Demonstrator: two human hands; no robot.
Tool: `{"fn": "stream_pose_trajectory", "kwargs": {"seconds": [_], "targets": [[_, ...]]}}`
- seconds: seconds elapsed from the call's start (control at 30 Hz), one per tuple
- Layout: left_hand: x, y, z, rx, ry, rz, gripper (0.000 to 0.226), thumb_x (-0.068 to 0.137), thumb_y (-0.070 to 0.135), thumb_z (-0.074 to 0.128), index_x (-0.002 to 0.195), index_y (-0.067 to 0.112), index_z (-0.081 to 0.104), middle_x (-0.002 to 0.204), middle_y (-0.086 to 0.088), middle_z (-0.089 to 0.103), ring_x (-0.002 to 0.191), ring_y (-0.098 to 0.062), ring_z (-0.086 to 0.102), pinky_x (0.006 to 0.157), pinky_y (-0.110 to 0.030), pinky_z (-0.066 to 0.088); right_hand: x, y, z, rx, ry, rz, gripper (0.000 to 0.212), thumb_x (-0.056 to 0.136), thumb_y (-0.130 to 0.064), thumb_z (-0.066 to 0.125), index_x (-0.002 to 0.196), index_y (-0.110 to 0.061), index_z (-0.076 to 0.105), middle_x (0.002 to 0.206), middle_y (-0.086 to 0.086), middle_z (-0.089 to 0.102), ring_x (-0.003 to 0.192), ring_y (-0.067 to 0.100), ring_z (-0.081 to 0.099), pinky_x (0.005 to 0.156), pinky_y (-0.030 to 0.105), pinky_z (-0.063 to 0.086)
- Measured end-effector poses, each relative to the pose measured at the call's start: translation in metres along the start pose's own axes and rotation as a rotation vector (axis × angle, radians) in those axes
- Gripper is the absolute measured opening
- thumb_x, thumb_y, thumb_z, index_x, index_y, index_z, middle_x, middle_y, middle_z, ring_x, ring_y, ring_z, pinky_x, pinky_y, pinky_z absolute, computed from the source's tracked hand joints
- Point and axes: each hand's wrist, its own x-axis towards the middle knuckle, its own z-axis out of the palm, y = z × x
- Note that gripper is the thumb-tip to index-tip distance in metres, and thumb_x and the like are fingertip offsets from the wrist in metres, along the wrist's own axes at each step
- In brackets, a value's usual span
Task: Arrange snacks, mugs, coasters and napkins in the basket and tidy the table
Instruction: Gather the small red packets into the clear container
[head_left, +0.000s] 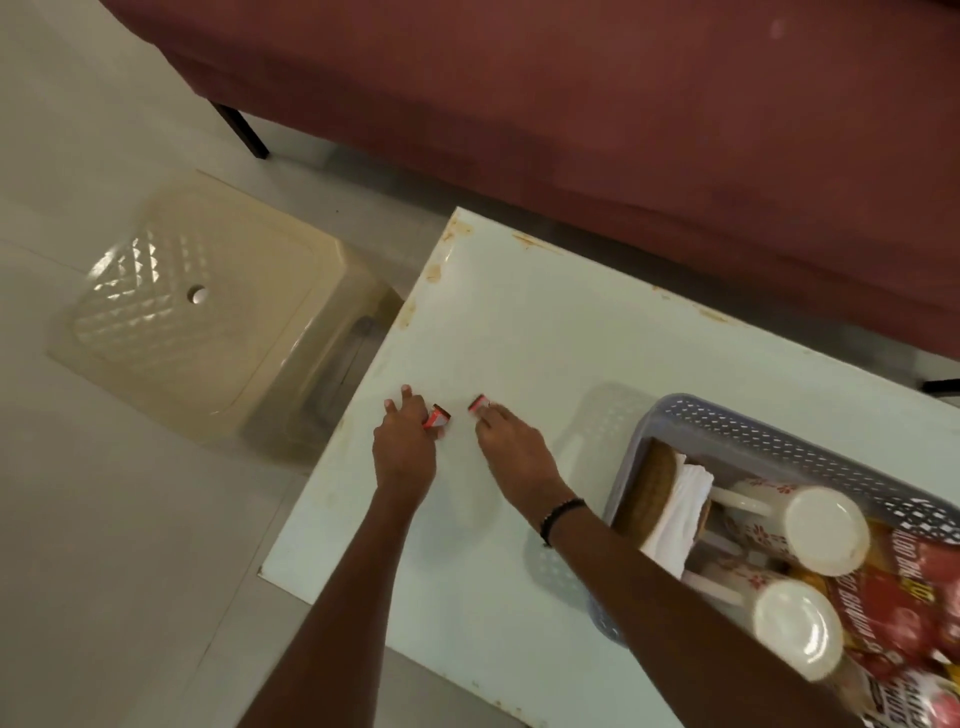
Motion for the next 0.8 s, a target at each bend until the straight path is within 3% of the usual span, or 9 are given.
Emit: {"fn": "stream_pose_trajectory", "kwargs": {"seconds": [0.1,0.17,0.2,0.27,0.33,0.43,0.57,0.7,0.8], "targets": [[-0.019,0.013,-0.009,-0.195,0.057,-0.011,0.017,0.088,0.023,0.059,0.089,0.008,0.051,0.086,-0.018,0.066,0.084,-0.038,0.062,0.068,-0.037,0.044,-0.021,0.005,-0.013,0.316,0.066,0.133,0.026,0.074,0.010,0.058,0.092,-0.004,0.069,0.096,0.011,0.072,0.086,0.028,0.069,0.072,0.033,0.056],[-0.045,0.031,-0.011,-0.298,0.088,-0.018,0.022,0.086,0.022,0.063,0.082,0.010,0.045,0.072,-0.011,0.063,0.067,-0.032,0.059,0.057,-0.030,0.039,-0.041,0.011,-0.035,0.541,0.134,0.283,0.024,0.082,0.004,0.054,0.095,-0.007,0.070,0.100,0.007,0.072,0.093,0.021,0.067,0.086,0.032,0.053],[-0.060,0.043,-0.011,-0.391,0.094,-0.027,0.022,0.085,0.021,0.064,0.085,0.010,0.045,0.072,-0.009,0.065,0.064,-0.029,0.061,0.057,-0.029,0.041,-0.052,0.014,-0.050,0.615,0.159,0.341,0.019,0.084,0.000,0.056,0.094,-0.010,0.070,0.097,0.004,0.073,0.089,0.017,0.067,0.083,0.028,0.052],[-0.091,0.072,-0.007,-0.635,0.076,-0.026,0.020,0.085,0.019,0.064,0.094,0.010,0.049,0.078,-0.009,0.071,0.064,-0.023,0.067,0.058,-0.024,0.050,-0.080,0.023,-0.080,0.726,0.222,0.403,0.009,0.086,-0.008,0.062,0.092,-0.013,0.067,0.087,0.000,0.072,0.077,0.011,0.065,0.071,0.014,0.048],[-0.121,0.105,0.002,-0.789,0.031,0.016,0.016,0.088,0.016,0.060,0.102,0.011,0.054,0.082,-0.009,0.072,0.065,-0.016,0.068,0.057,-0.016,0.052,-0.115,0.037,-0.104,0.792,0.293,0.455,0.012,0.087,-0.015,0.064,0.098,-0.013,0.066,0.087,-0.004,0.070,0.077,0.006,0.063,0.068,0.007,0.045],[-0.168,0.156,0.028,-0.757,-0.024,0.117,0.017,0.091,0.023,0.055,0.108,0.020,0.057,0.088,-0.002,0.071,0.073,-0.010,0.067,0.063,-0.021,0.054,-0.174,0.071,-0.126,0.774,0.395,0.501,0.016,0.087,-0.016,0.064,0.102,-0.013,0.069,0.090,0.000,0.074,0.079,0.010,0.067,0.072,0.016,0.050],[-0.231,0.227,0.083,-0.826,-0.147,0.193,0.021,0.096,0.026,0.047,0.114,0.021,0.054,0.095,-0.004,0.067,0.072,-0.006,0.062,0.057,-0.016,0.051,-0.259,0.127,-0.153,0.678,0.488,0.579,0.016,0.087,-0.016,0.064,0.100,-0.017,0.072,0.086,-0.002,0.075,0.069,0.003,0.063,0.064,0.003,0.042],[-0.291,0.288,0.147,-0.863,-0.270,0.223,0.035,0.096,0.031,0.044,0.131,0.028,0.043,0.118,-0.001,0.060,0.097,-0.014,0.063,0.081,-0.038,0.056,-0.344,0.188,-0.174,0.699,0.594,0.749,0.017,0.086,-0.010,0.064,0.097,-0.017,0.074,0.079,-0.007,0.071,0.065,-0.001,0.060,0.058,0.000,0.040],[-0.330,0.326,0.195,-0.868,-0.374,0.300,0.033,0.097,0.026,0.044,0.129,0.026,0.048,0.111,-0.003,0.064,0.091,-0.016,0.064,0.076,-0.030,0.053,-0.400,0.234,-0.174,0.650,0.634,0.857,0.015,0.085,-0.013,0.065,0.097,-0.016,0.074,0.077,-0.007,0.071,0.062,-0.007,0.060,0.061,0.000,0.038]]}}
